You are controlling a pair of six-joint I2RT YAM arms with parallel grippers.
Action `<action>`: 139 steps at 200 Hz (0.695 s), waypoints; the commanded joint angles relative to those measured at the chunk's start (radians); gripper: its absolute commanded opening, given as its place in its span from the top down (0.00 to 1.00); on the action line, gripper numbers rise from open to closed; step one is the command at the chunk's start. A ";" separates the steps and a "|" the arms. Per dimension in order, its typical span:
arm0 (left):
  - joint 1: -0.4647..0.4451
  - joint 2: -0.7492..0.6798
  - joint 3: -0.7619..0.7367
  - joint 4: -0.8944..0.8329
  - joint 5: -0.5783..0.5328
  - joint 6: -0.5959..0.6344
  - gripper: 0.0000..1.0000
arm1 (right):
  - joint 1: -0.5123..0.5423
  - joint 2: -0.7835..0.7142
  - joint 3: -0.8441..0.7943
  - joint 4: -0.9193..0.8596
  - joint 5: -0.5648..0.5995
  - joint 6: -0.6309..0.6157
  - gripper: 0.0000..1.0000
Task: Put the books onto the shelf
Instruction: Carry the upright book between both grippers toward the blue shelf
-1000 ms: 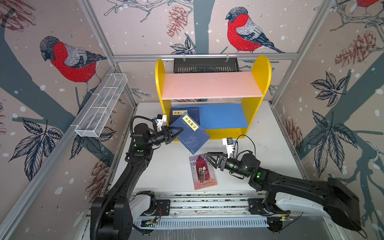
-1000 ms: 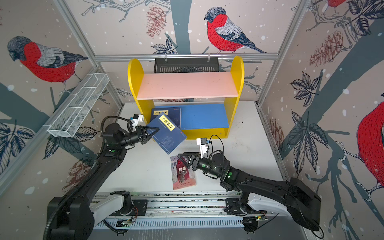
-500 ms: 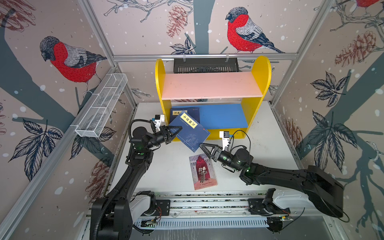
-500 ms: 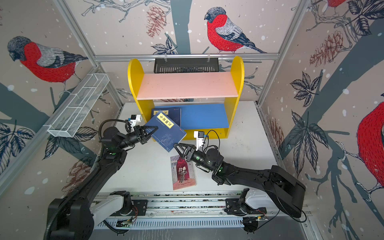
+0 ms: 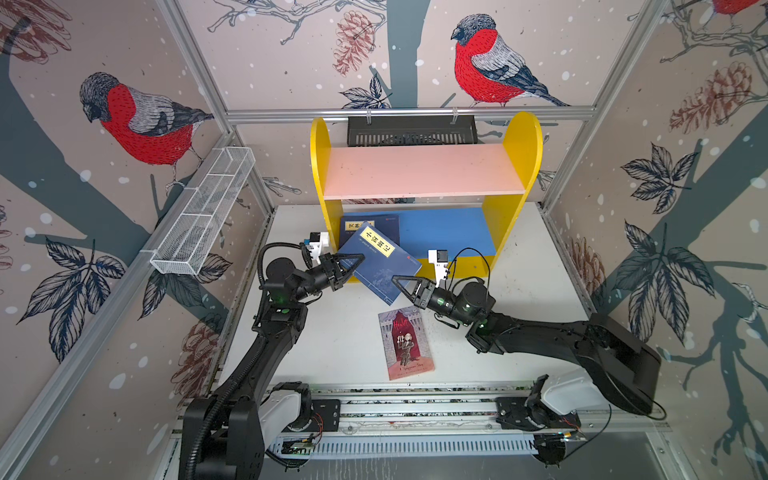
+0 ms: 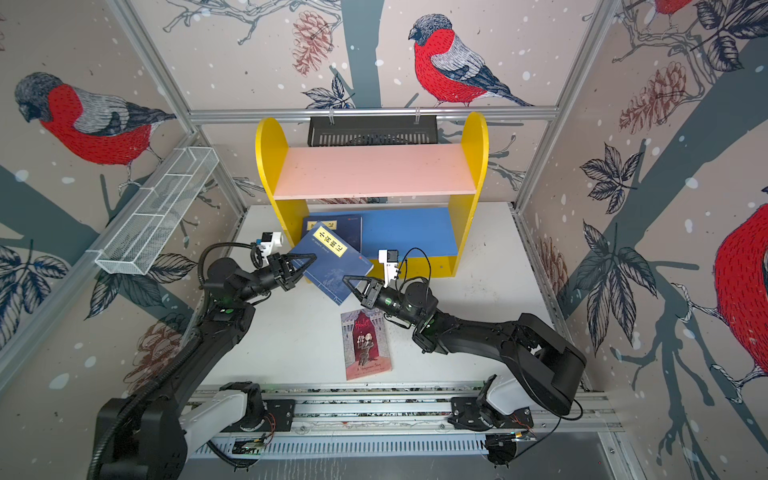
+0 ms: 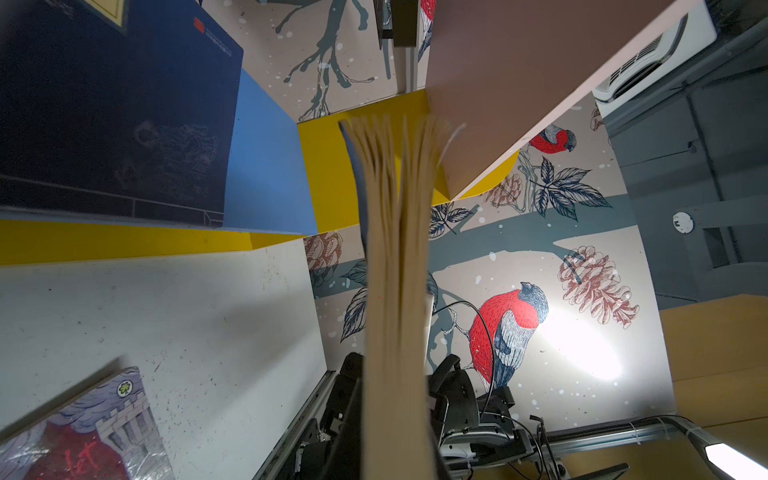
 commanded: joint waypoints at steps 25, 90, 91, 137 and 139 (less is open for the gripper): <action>-0.001 -0.007 0.049 -0.052 0.073 0.108 0.56 | -0.138 -0.100 0.012 -0.141 -0.195 -0.074 1.00; -0.001 0.016 0.218 -0.529 0.209 0.664 0.30 | -0.392 -0.318 0.025 -0.559 -0.603 -0.261 1.00; -0.002 0.016 0.218 -0.532 0.211 0.669 0.30 | -0.395 -0.321 0.024 -0.563 -0.607 -0.263 1.00; -0.011 0.033 0.195 -0.538 0.263 0.708 0.27 | -0.468 -0.410 0.026 -0.676 -0.765 -0.312 1.00; -0.012 0.033 0.192 -0.529 0.268 0.702 0.27 | -0.466 -0.412 0.027 -0.676 -0.771 -0.313 1.00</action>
